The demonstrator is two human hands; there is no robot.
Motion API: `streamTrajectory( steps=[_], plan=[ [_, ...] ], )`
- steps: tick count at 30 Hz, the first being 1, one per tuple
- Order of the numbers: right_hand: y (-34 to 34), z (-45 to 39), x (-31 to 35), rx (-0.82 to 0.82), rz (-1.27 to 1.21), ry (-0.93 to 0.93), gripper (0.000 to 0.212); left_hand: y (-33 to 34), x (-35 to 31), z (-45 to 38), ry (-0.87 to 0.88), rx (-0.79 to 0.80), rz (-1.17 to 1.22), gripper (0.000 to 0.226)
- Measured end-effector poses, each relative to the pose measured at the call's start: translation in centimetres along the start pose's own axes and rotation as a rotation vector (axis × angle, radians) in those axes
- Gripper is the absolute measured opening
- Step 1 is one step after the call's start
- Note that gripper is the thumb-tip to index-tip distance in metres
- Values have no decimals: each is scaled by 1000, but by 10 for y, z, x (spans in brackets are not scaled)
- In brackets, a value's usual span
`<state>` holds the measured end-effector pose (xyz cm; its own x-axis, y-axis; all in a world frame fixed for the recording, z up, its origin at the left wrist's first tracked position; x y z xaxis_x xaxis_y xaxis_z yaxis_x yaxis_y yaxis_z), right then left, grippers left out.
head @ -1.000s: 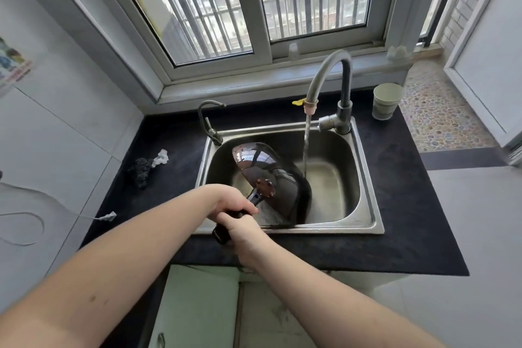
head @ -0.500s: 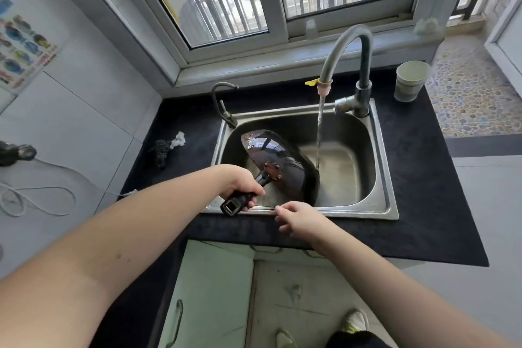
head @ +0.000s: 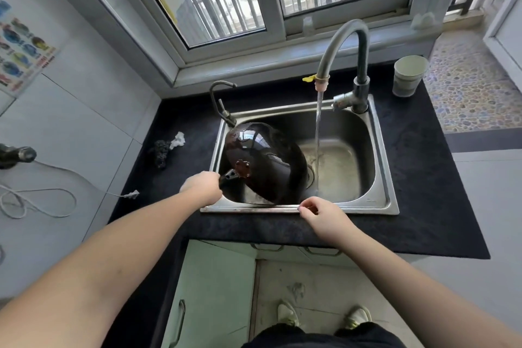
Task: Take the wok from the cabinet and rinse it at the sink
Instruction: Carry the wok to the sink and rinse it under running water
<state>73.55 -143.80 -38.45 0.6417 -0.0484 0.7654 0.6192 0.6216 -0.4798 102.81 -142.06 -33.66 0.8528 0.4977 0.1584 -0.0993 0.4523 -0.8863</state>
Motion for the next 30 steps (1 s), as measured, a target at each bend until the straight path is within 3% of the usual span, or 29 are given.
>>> streamTrajectory(
  steps=[13, 30],
  plan=[
    [-43, -9, -31, -284, -80, 165, 17, -22, 41, -61, 325, 40, 76, 5],
    [-67, 0, -22, -537, -149, 232, 17, -9, 44, -77, 428, 143, 233, 3]
  ],
)
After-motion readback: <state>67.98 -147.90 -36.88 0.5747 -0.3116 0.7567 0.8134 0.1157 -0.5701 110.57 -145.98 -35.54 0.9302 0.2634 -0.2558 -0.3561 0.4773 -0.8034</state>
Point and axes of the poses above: each hand's wrist, its own z-axis away from the middle knuckle, its own y-axis out of the palm, x = y × z, the point moved 7 cm from there along -z, towards the middle knuckle, and after that the axes turned 3 degrees about z, right-handed, at the moved point
